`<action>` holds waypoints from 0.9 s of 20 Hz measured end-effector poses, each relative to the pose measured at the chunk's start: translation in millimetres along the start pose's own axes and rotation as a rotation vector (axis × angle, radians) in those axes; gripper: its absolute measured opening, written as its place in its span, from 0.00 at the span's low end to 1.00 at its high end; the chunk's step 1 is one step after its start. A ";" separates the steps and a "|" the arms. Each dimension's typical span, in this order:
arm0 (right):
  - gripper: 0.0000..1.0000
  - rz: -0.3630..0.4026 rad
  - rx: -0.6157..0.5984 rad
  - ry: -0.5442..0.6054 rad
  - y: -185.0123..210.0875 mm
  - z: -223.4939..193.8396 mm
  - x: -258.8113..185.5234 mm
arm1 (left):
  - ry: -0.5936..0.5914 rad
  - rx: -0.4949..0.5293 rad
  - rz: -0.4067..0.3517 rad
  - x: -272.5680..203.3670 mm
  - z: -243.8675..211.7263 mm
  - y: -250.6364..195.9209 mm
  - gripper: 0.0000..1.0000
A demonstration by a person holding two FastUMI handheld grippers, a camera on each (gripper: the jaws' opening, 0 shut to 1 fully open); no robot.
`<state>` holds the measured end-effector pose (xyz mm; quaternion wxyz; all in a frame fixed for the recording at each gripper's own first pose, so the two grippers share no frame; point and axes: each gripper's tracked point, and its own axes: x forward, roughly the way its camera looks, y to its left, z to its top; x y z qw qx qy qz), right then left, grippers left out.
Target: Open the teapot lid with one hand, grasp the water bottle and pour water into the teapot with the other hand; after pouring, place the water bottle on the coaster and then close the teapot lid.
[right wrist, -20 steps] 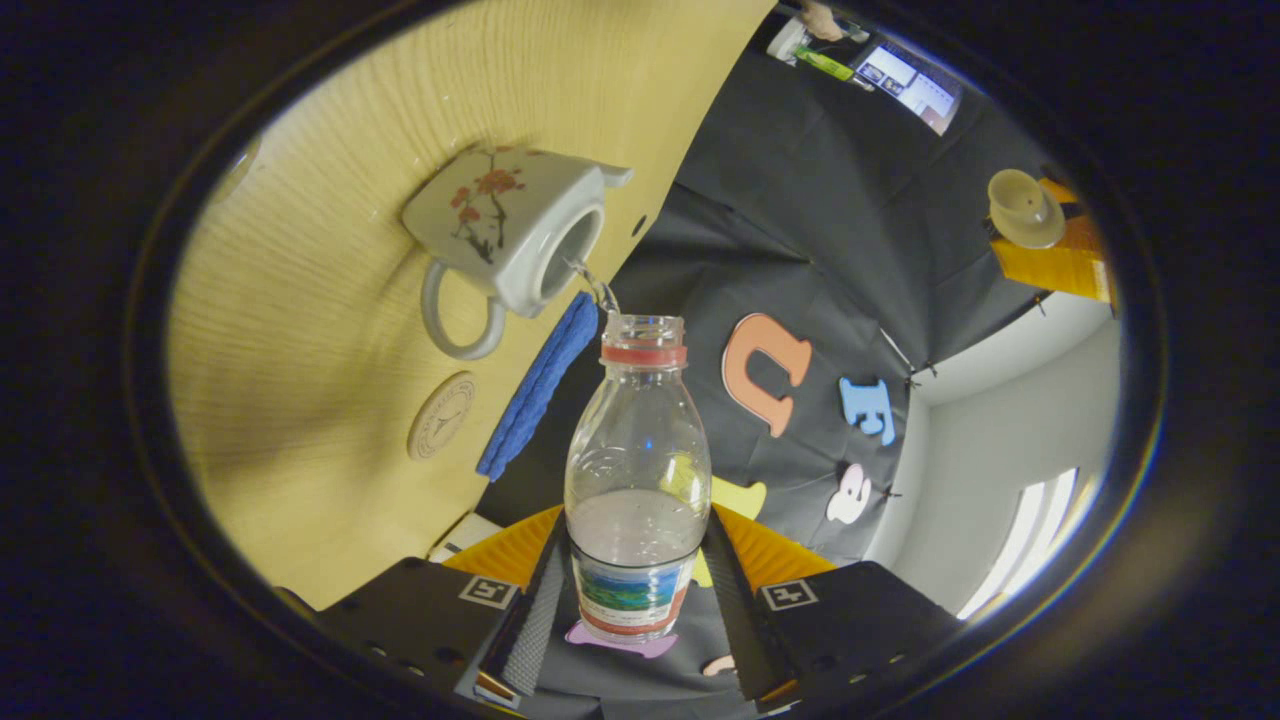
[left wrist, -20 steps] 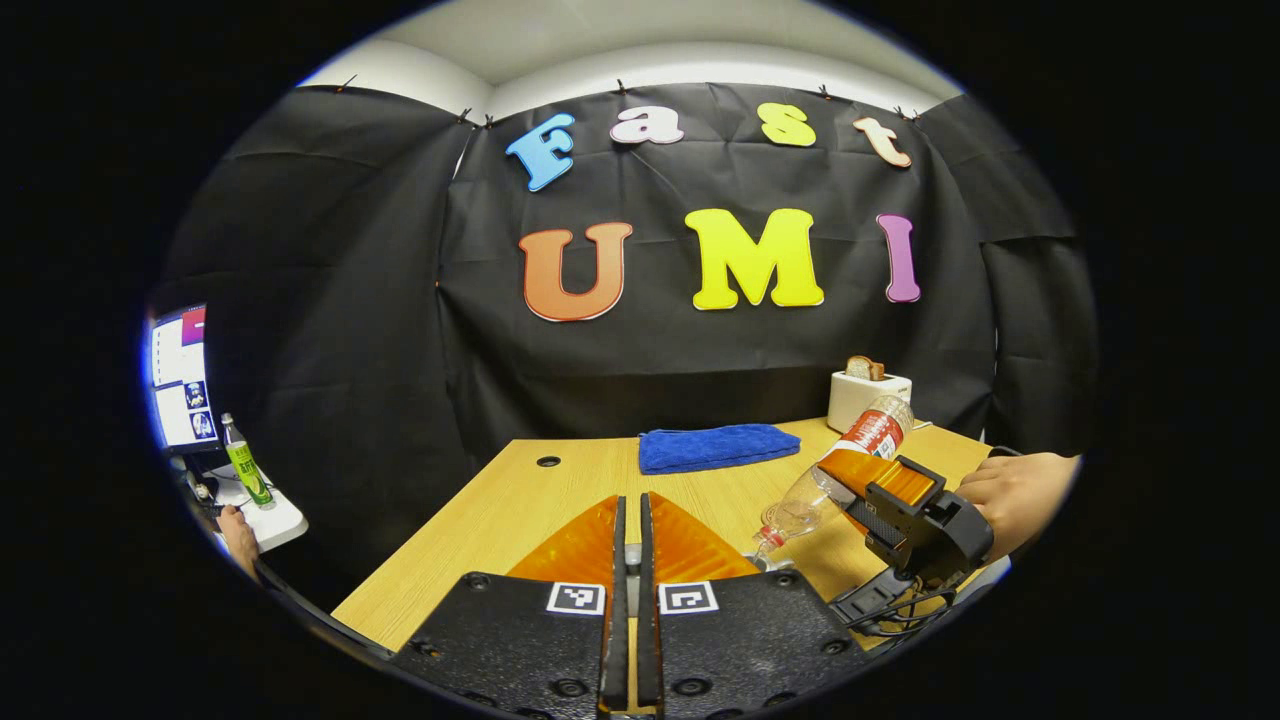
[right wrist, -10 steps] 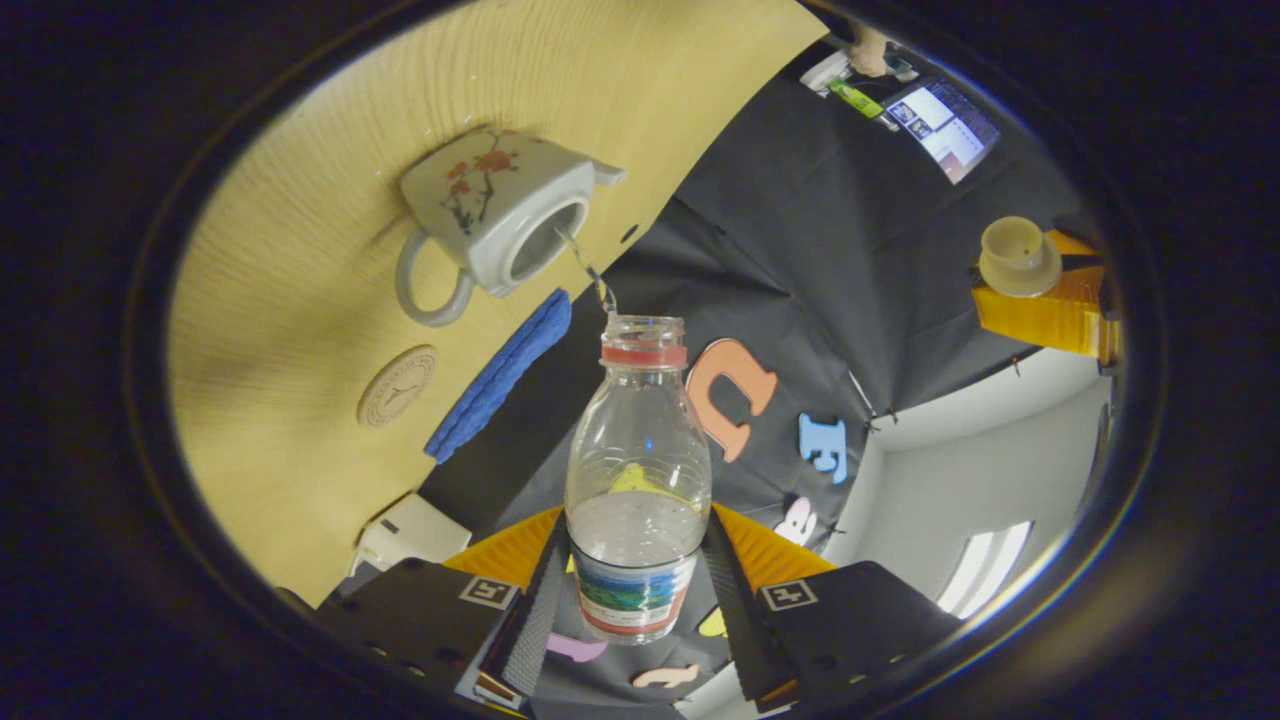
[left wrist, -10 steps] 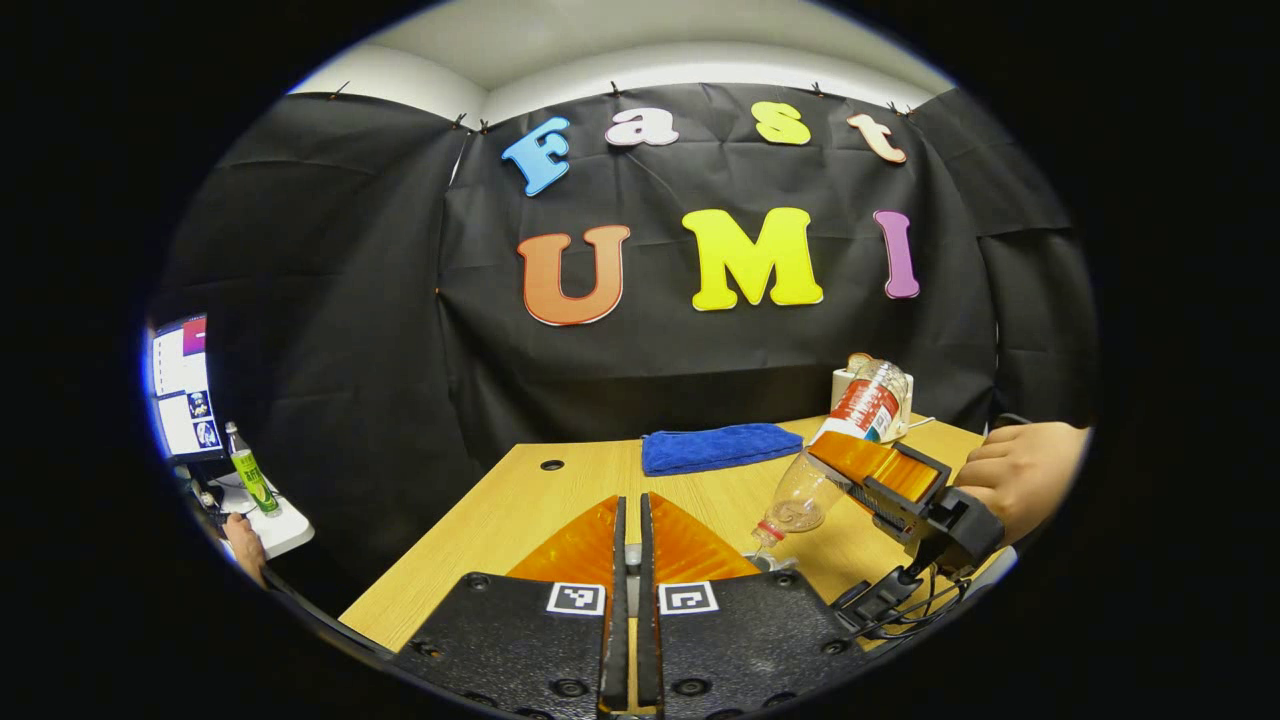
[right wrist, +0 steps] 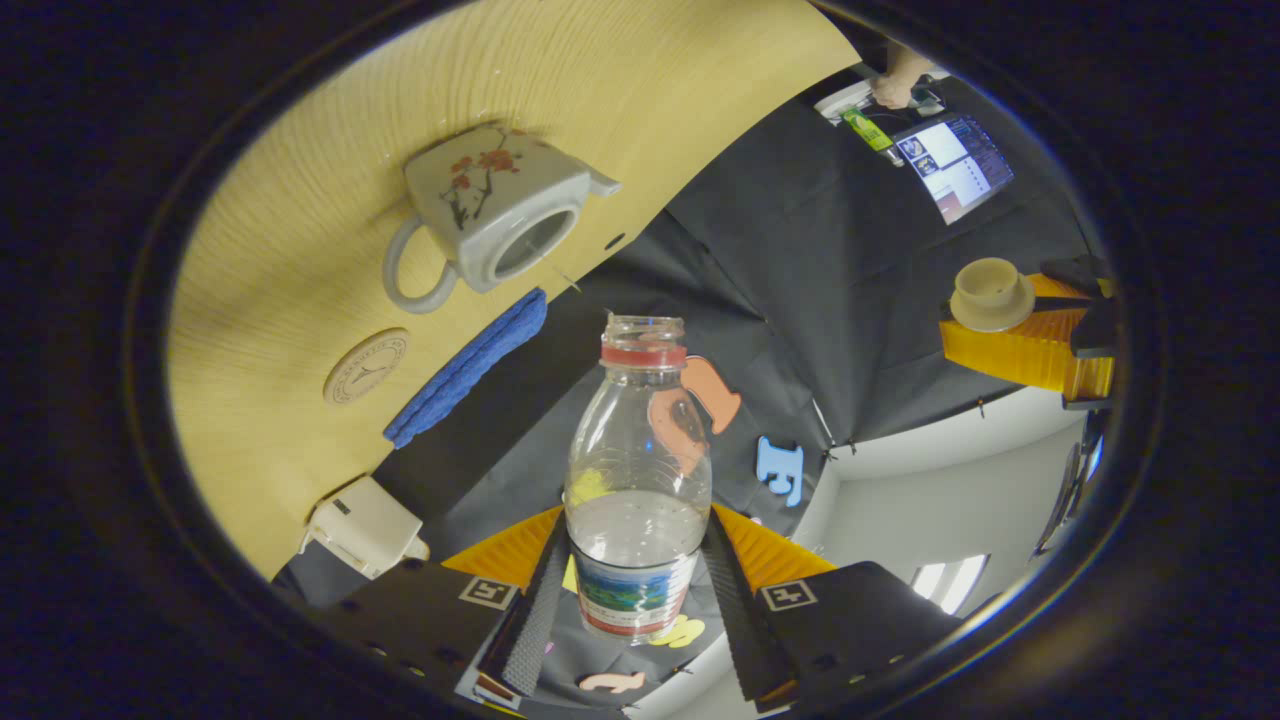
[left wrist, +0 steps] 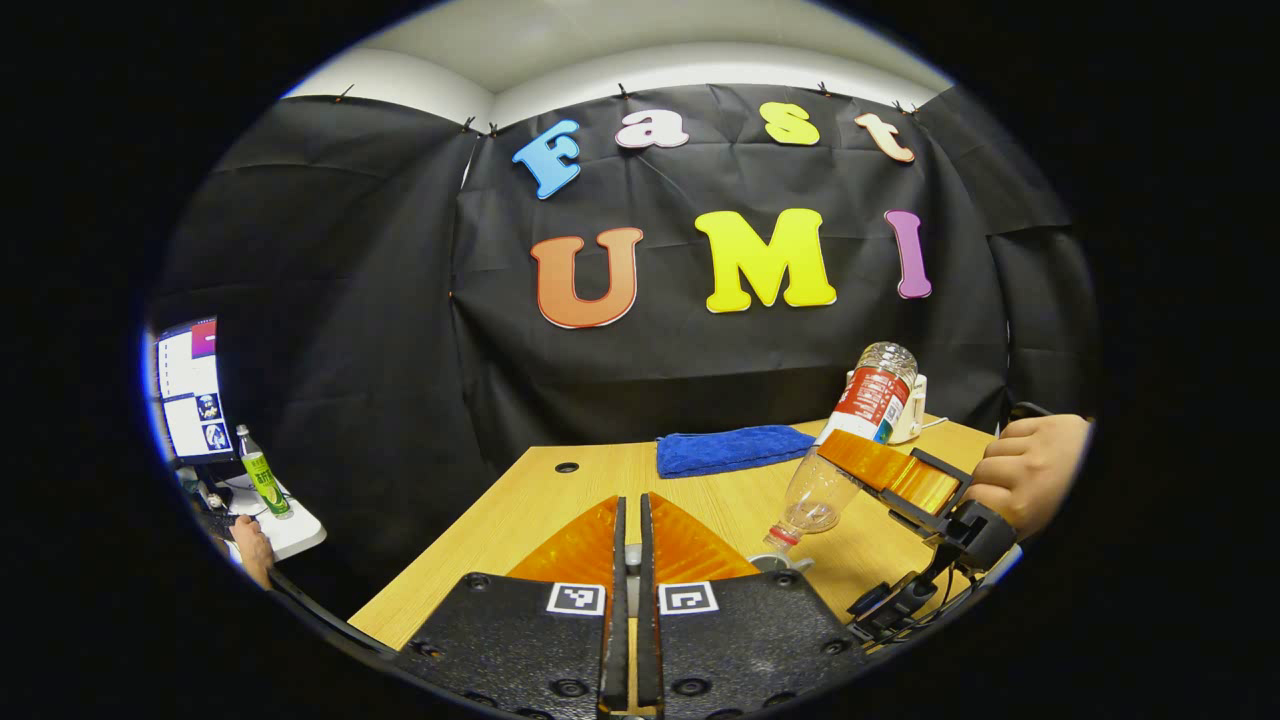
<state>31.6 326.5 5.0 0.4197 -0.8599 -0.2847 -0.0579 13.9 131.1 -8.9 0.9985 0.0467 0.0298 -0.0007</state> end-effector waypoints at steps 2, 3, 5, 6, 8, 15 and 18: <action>0.72 -0.009 -0.004 -0.001 -1.3 -1.3 0.7 | -0.002 0.004 -0.001 0.2 1.0 -1.3 0.06; 0.72 -0.018 -0.004 -0.004 -2.2 -0.6 0.7 | 0.001 0.009 0.004 0.6 -0.5 -0.3 0.06; 0.72 -0.025 0.000 -0.006 -1.0 1.8 0.2 | 0.009 0.025 0.009 1.9 -3.6 -0.5 0.06; 0.72 -0.023 0.014 -0.005 0.6 1.0 -0.9 | 0.012 0.035 0.012 2.2 -5.4 -1.1 0.06; 0.72 -0.030 0.054 0.002 -0.1 -0.2 1.1 | 0.015 0.046 0.021 2.2 -4.8 2.1 0.06; 0.75 -0.073 0.503 -0.008 9.8 -21.8 -1.3 | 0.001 -0.004 0.029 5.7 -1.8 5.5 0.06; 0.73 -0.117 0.720 -0.008 5.1 -42.1 -7.0 | 0.016 -0.009 0.027 10.5 -9.5 6.2 0.06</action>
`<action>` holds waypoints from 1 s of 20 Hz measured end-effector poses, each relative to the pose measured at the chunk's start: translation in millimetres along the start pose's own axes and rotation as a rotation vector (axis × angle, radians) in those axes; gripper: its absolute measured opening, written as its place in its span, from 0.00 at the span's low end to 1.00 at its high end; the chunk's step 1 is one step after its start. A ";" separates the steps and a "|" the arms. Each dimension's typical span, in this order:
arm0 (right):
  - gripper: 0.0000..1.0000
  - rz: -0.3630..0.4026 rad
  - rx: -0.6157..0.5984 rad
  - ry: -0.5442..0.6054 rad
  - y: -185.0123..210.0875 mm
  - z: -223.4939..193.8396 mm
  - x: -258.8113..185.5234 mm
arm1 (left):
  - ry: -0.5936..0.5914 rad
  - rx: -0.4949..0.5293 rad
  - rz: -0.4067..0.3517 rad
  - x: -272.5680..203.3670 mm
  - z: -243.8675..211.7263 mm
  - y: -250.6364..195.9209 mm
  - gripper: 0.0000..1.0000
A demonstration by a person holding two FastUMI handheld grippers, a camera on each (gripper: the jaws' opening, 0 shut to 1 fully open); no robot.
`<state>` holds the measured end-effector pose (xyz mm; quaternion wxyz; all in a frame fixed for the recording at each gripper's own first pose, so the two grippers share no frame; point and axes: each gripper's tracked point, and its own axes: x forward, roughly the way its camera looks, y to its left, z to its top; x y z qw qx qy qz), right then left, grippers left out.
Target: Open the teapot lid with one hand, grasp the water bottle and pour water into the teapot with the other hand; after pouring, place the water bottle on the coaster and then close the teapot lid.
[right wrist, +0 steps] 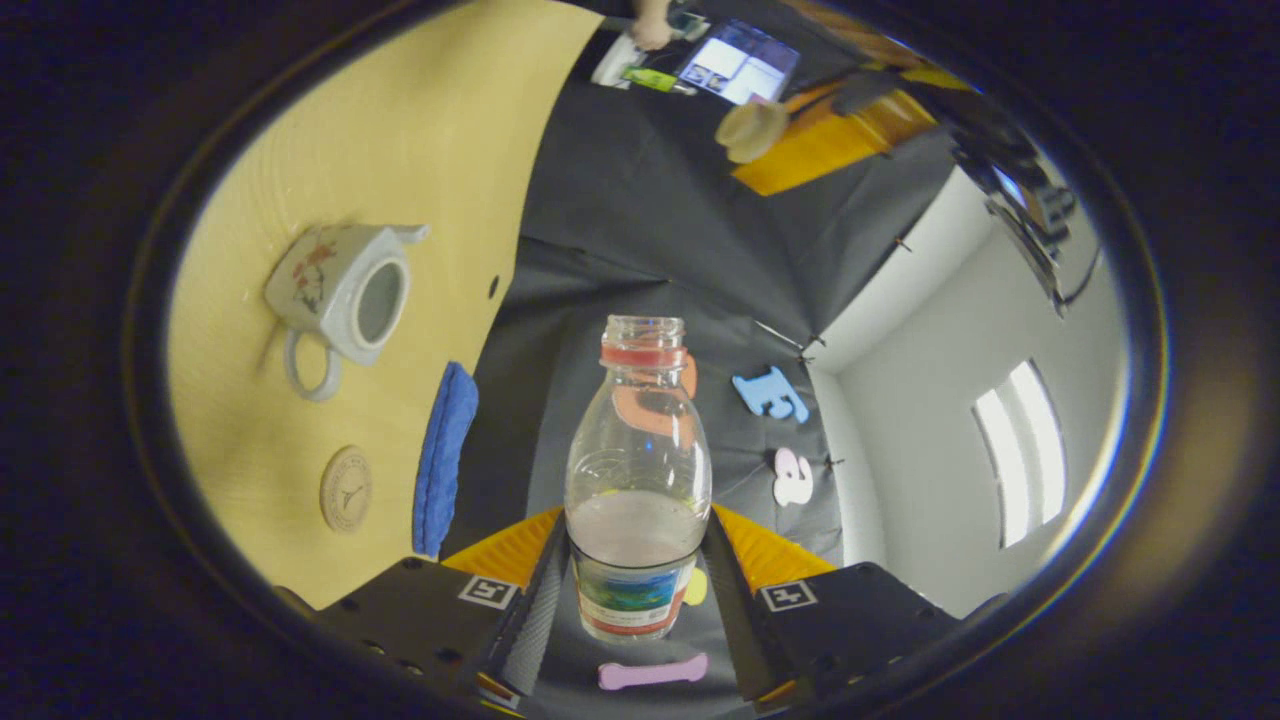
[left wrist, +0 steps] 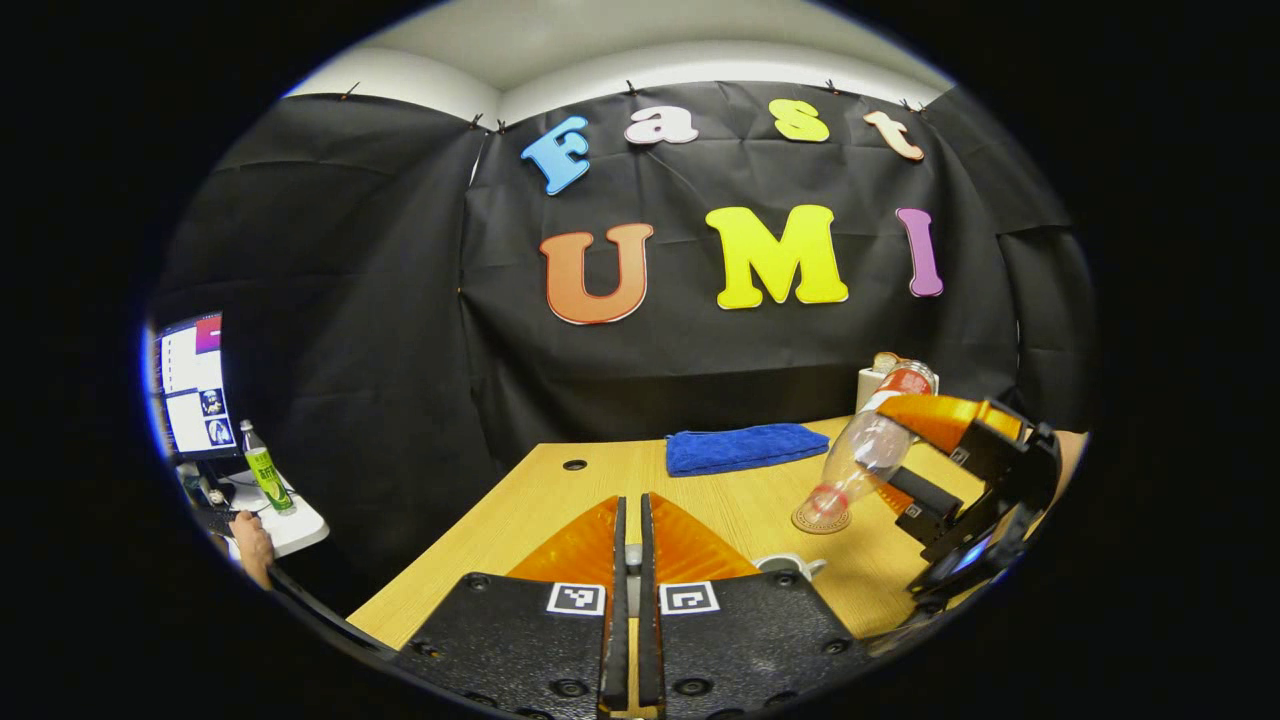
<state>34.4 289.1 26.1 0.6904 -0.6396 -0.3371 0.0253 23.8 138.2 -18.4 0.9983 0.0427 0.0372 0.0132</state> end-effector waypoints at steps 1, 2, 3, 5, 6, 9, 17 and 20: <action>0.75 -0.012 0.073 0.016 -6.3 -5.8 -0.7 | 0.010 -0.001 0.001 2.4 -2.8 -0.1 0.06; 0.75 -0.018 0.146 0.036 -10.5 -11.9 0.9 | 0.017 0.001 0.005 4.5 -5.6 0.4 0.06; 0.75 -0.016 0.219 0.057 -15.2 -18.8 0.8 | 0.023 0.003 0.009 6.1 -7.9 0.5 0.06; 0.75 -0.009 0.376 0.107 -20.3 -28.7 3.0 | 0.029 0.008 0.011 8.1 -9.3 0.2 0.06; 0.72 0.000 0.458 0.132 -18.8 -32.5 5.8 | 0.031 0.009 0.012 8.3 -10.1 -1.1 0.06; 0.72 0.011 0.690 0.205 -22.1 -46.9 15.7 | 0.031 0.019 0.008 7.9 -9.6 -4.6 0.06; 0.70 0.132 1.211 0.353 13.3 -62.3 38.5 | 0.027 0.033 0.001 8.8 -9.6 -8.2 0.06; 0.75 0.197 1.398 0.419 44.9 -62.6 46.9 | 0.030 0.033 0.005 10.1 -10.2 -6.4 0.06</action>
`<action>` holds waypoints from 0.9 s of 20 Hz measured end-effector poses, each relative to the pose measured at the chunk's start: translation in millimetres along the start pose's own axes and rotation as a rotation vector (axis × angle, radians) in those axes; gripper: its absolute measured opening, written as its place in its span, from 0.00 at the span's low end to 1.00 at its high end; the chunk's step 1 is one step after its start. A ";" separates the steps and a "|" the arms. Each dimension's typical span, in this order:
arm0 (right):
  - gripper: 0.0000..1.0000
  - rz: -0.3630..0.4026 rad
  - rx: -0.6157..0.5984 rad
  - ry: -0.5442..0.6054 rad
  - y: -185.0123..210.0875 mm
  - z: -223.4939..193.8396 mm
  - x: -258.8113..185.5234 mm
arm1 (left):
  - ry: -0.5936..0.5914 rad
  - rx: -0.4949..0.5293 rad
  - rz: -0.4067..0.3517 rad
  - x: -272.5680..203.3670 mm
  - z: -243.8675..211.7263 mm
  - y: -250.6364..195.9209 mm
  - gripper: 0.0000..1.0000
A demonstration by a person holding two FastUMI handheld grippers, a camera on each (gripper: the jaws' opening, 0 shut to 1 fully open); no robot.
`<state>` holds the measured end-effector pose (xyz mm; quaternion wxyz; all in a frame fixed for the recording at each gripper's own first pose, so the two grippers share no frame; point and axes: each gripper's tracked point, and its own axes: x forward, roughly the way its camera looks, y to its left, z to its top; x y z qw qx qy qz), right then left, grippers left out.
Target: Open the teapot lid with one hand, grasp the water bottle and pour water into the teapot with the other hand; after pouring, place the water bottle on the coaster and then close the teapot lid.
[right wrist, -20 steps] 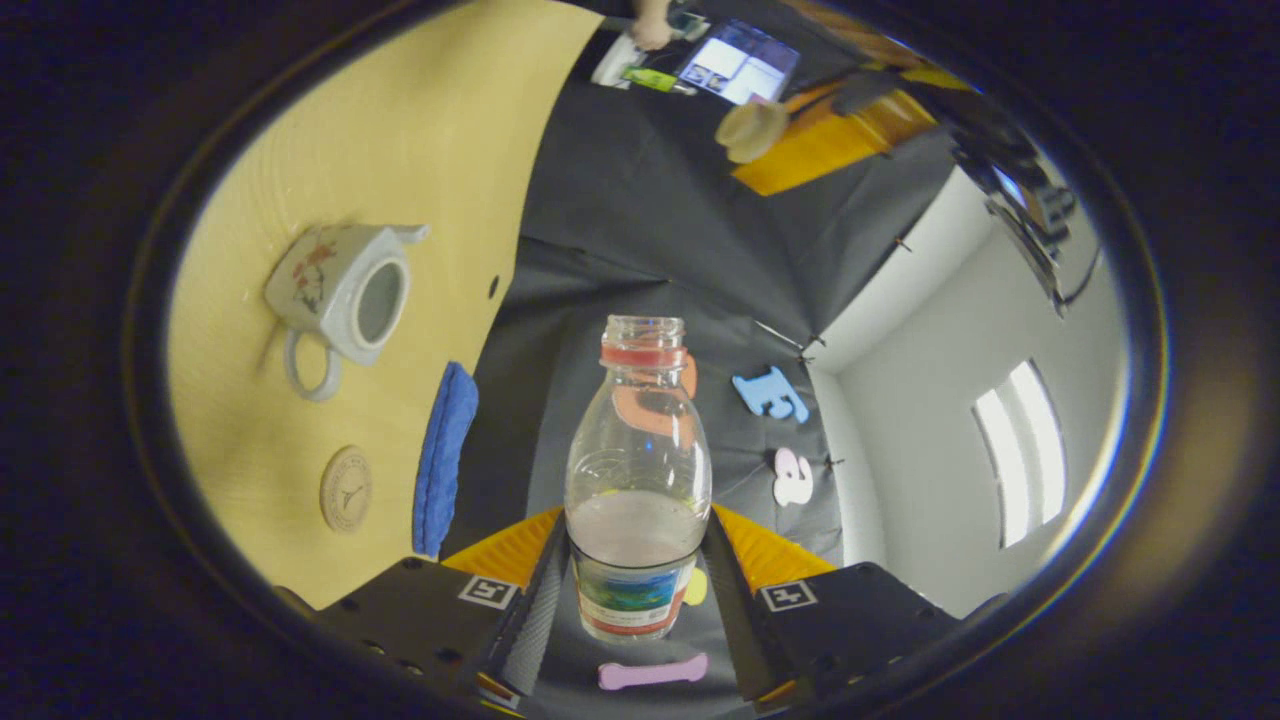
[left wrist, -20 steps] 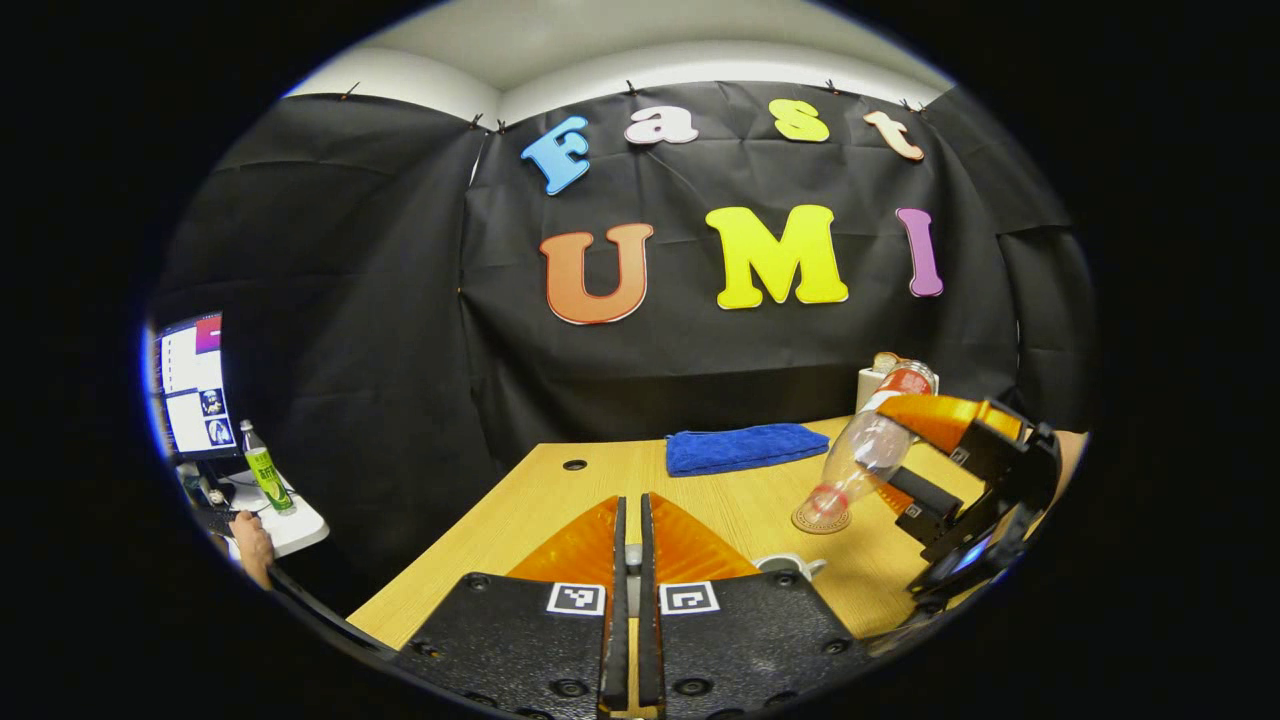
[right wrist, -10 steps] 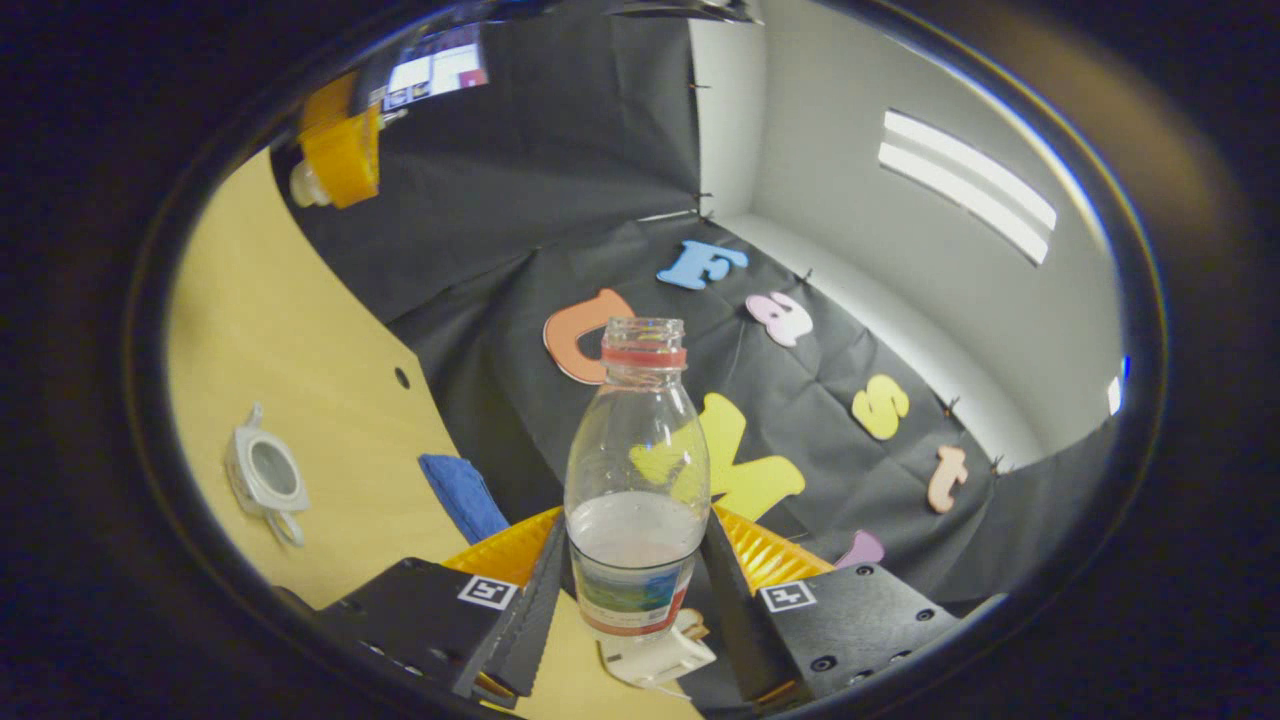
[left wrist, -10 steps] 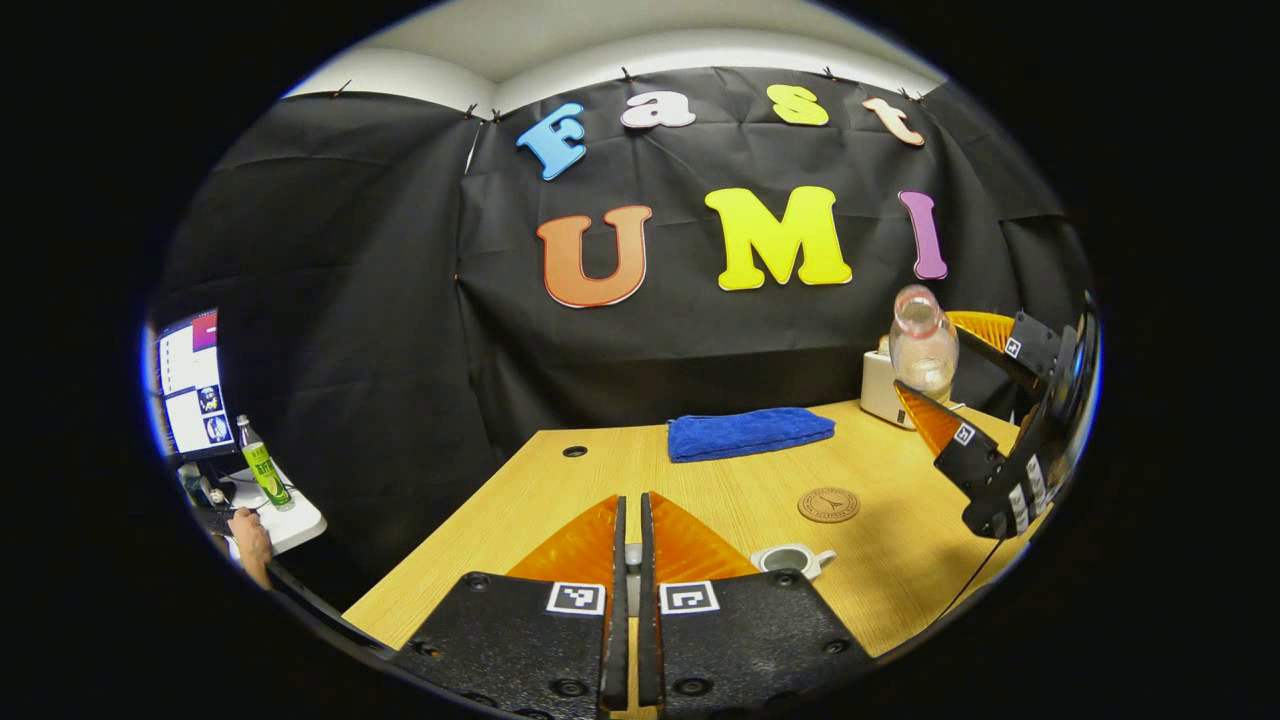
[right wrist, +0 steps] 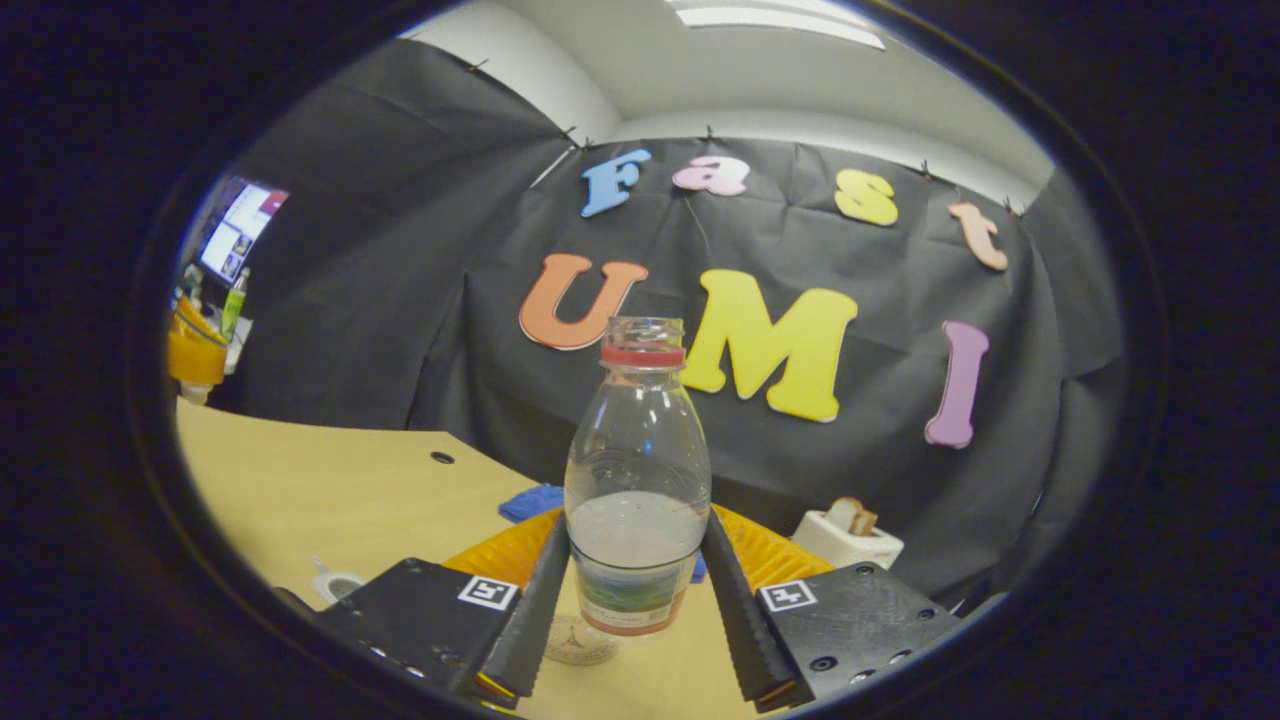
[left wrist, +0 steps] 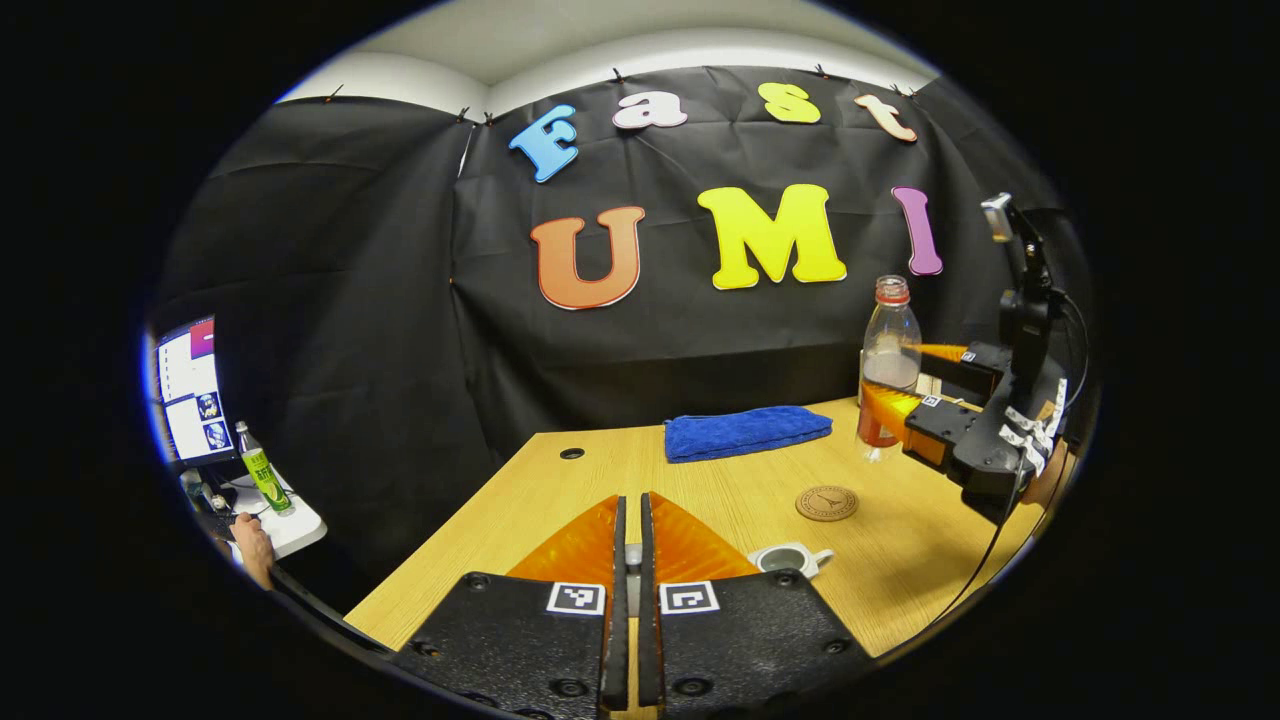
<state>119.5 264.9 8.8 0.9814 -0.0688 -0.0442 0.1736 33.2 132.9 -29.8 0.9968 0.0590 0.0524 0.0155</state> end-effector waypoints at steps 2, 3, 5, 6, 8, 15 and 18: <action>0.75 0.017 0.091 0.044 2.6 -18.4 13.1 | 0.000 0.000 -0.001 0.7 -0.8 0.2 0.06; 0.74 0.023 0.115 0.065 3.4 -25.9 19.7 | 0.002 0.000 -0.001 1.0 -1.9 1.3 0.06; 0.74 0.026 0.136 0.107 5.1 -43.4 32.9 | 0.010 0.000 0.000 4.1 -5.6 1.1 0.06; 0.73 0.023 0.144 0.128 5.5 -53.4 38.8 | 0.017 0.002 0.003 5.2 -7.7 1.9 0.06; 0.74 0.022 0.151 0.153 5.5 -65.4 48.0 | 0.028 0.003 0.012 8.1 -12.2 5.0 0.06; 0.76 0.053 0.173 0.193 12.0 -85.7 60.6 | 0.050 0.009 0.017 14.0 -19.7 4.0 0.06; 0.83 0.061 0.182 0.194 11.1 -83.4 58.3 | 0.046 0.014 0.013 13.6 -17.2 0.0 0.06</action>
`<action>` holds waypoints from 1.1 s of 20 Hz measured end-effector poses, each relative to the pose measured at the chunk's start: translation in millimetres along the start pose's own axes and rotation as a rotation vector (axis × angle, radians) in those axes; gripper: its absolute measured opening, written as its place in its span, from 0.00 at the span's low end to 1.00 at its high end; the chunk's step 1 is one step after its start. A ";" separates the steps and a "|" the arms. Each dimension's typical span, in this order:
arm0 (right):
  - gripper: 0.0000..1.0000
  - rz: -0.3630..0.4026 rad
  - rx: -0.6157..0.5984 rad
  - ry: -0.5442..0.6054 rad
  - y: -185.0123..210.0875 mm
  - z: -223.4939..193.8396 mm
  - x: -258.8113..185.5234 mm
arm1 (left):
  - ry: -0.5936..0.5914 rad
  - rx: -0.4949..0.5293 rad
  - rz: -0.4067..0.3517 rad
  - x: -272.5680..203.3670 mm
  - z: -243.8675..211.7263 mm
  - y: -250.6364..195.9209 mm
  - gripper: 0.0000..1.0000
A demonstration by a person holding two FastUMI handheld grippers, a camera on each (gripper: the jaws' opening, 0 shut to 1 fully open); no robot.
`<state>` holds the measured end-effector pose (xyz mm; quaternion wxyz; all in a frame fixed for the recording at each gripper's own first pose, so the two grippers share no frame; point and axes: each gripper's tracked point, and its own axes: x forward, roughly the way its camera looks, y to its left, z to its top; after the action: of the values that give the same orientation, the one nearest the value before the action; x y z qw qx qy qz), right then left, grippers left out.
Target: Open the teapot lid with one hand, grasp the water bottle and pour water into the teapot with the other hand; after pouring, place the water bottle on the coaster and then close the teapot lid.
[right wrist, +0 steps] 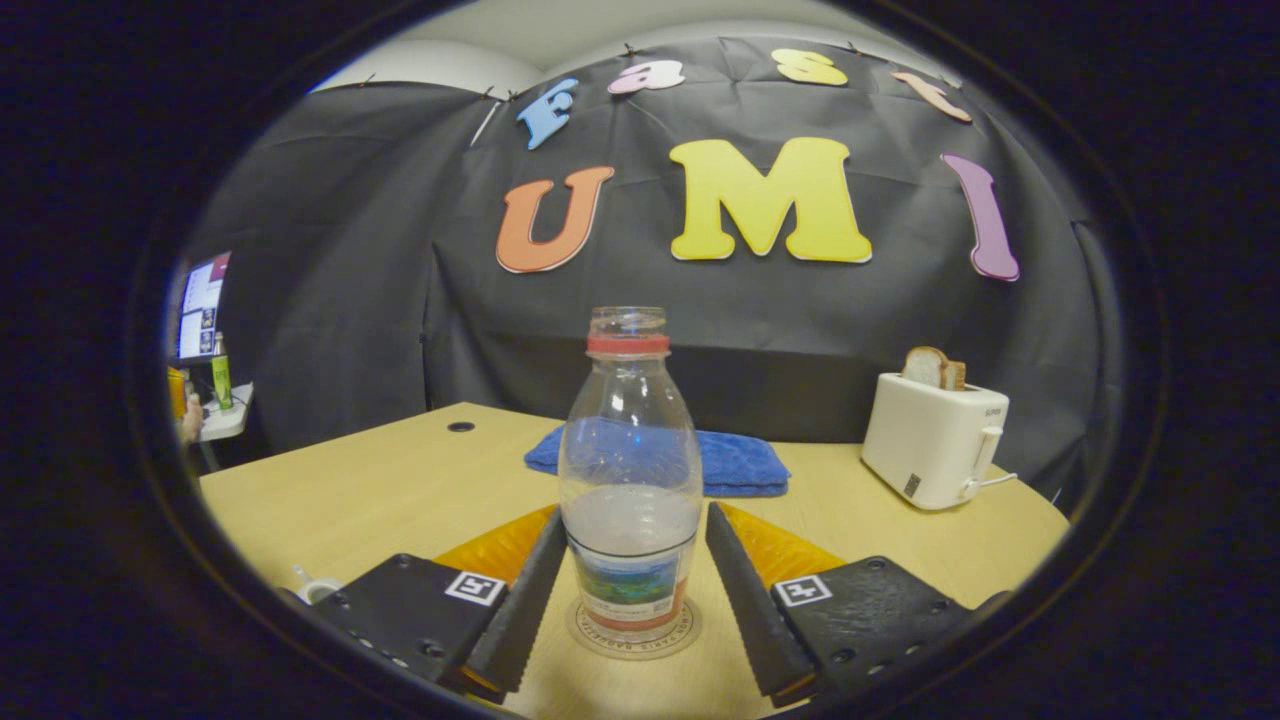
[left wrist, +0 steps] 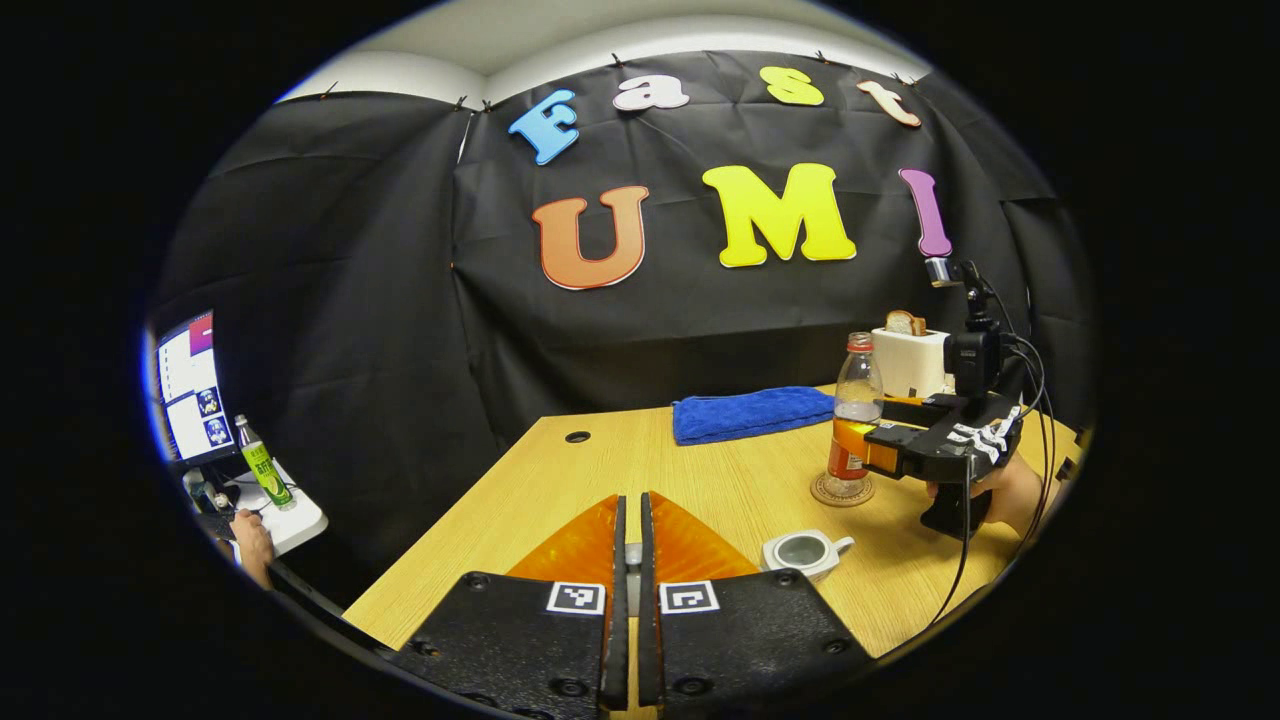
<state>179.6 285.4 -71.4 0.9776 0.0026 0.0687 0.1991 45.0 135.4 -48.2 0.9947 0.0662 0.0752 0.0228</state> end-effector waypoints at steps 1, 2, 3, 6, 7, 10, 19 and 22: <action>0.94 0.009 0.004 -0.008 0.6 4.4 -4.2 | -0.002 0.002 -0.002 -0.3 1.1 -1.6 0.06; 0.98 0.009 0.006 -0.022 0.5 7.7 -10.4 | -0.004 0.003 -0.005 -0.1 1.3 -3.4 0.06; 0.98 0.013 0.006 -0.042 0.1 14.1 -15.4 | -0.004 0.005 -0.008 -0.3 0.0 -4.0 0.06; 0.98 0.019 -0.007 -0.078 0.6 27.6 -38.7 | -0.023 0.000 -0.028 0.7 5.2 -16.0 0.06; 0.98 0.022 -0.008 -0.091 0.3 31.5 -46.9 | -0.029 -0.003 -0.047 0.8 6.2 -22.3 0.06; 0.96 0.023 -0.003 -0.123 -2.9 34.6 -73.5 | -0.032 -0.003 -0.085 2.8 5.5 -37.9 0.06; 0.97 0.014 -0.040 -0.162 -15.2 13.9 -142.1 | 0.004 -0.096 -0.276 31.3 -22.5 -108.4 0.06; 0.97 0.001 -0.005 -0.186 -24.1 9.6 -160.3 | -0.019 -0.160 -0.344 43.5 -32.3 -121.7 0.06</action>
<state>44.2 201.0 -41.3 0.9797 0.0186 -0.0229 0.1985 87.2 21.5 -102.7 0.9867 -0.0270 0.0741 -0.1424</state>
